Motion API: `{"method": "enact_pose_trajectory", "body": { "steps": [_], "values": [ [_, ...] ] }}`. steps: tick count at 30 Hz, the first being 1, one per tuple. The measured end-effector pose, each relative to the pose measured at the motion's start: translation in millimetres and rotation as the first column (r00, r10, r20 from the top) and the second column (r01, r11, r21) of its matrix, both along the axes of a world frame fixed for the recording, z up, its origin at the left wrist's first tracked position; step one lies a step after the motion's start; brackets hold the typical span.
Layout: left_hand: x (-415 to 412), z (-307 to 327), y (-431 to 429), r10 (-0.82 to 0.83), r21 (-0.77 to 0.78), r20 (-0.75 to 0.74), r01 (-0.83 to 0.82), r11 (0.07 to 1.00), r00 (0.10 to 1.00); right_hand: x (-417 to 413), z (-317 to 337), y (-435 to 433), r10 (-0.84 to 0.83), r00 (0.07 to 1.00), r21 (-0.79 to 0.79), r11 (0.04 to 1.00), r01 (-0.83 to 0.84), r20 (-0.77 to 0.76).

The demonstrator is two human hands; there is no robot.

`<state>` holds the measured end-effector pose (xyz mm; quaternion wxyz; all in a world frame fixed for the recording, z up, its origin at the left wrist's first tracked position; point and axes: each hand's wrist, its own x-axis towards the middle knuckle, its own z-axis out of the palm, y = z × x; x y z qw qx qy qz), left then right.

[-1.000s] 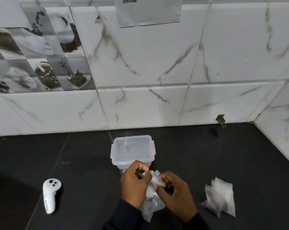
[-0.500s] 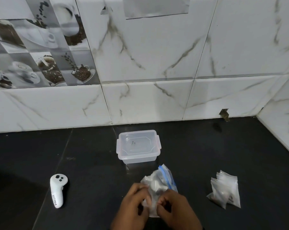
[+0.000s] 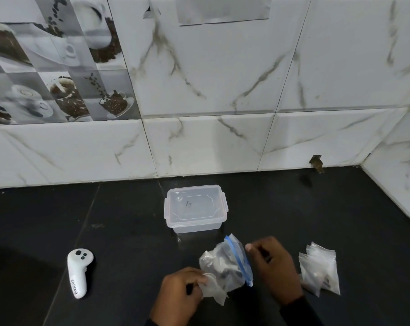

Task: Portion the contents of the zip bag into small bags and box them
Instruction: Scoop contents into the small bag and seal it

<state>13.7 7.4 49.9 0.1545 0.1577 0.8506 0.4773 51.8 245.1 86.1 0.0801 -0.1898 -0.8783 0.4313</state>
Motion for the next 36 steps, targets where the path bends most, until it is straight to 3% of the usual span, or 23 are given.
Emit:
{"method": "enact_pose_trajectory", "body": {
  "steps": [1, 3, 5, 7, 12, 22, 27, 31, 36],
  "values": [
    [-3.7, -1.7, -3.4, 0.011, 0.026, 0.049, -0.013, 1.0, 0.999, -9.8, -4.8, 13.8, -0.039, 0.998, 0.013, 0.999, 0.038, 0.039],
    [-7.9, -6.0, -6.4, 0.032, 0.063, 0.184, -0.045, 0.997, 0.982, -27.5, -17.3, 33.9, 0.048, 0.971, 0.025, 0.998, -0.055, 0.236],
    [-8.6, -14.1, -4.4, 0.063, 0.084, 0.333, -0.097, 0.992, 0.941, -40.5, -34.6, 41.7, 0.195, 0.881, -0.056, 0.98, -0.19, 0.431],
    [-8.2, -24.6, -0.5, 0.086, 0.09, 0.429, -0.137, 0.986, 0.899, -48.7, -48.2, 42.2, 0.272, 0.805, -0.089, 0.96, -0.266, 0.527],
    [-13.5, -37.4, 11.7, 0.035, 0.13, 0.567, -0.131, 0.983, 0.823, -59.5, -47.9, 35.0, 0.369, 0.728, -0.14, 0.923, -0.358, 0.578],
    [-22.1, -35.6, 25.0, 0.118, 0.082, 0.651, -0.224, 0.971, 0.75, -66.5, -51.8, 19.0, 0.324, 0.6, 0.026, 0.866, -0.5, 0.732],
    [-25.5, -35.2, 22.3, 0.161, 0.051, 0.632, -0.249, 0.967, 0.758, -62.2, -57.9, 14.2, 0.331, 0.619, 0.011, 0.877, -0.481, 0.712],
    [-37.3, -32.3, 14.2, 0.18, 0.038, 0.548, -0.24, 0.97, 0.817, -57.7, -53.1, 15.2, 0.308, 0.732, 0.011, 0.918, -0.395, 0.608],
    [-34.8, -4.2, 11.3, 0.143, 0.066, 0.318, -0.172, 0.983, 0.937, -53.3, -47.5, 5.2, 0.211, 0.877, 0.105, 0.954, -0.281, 0.431]
  ]
}}
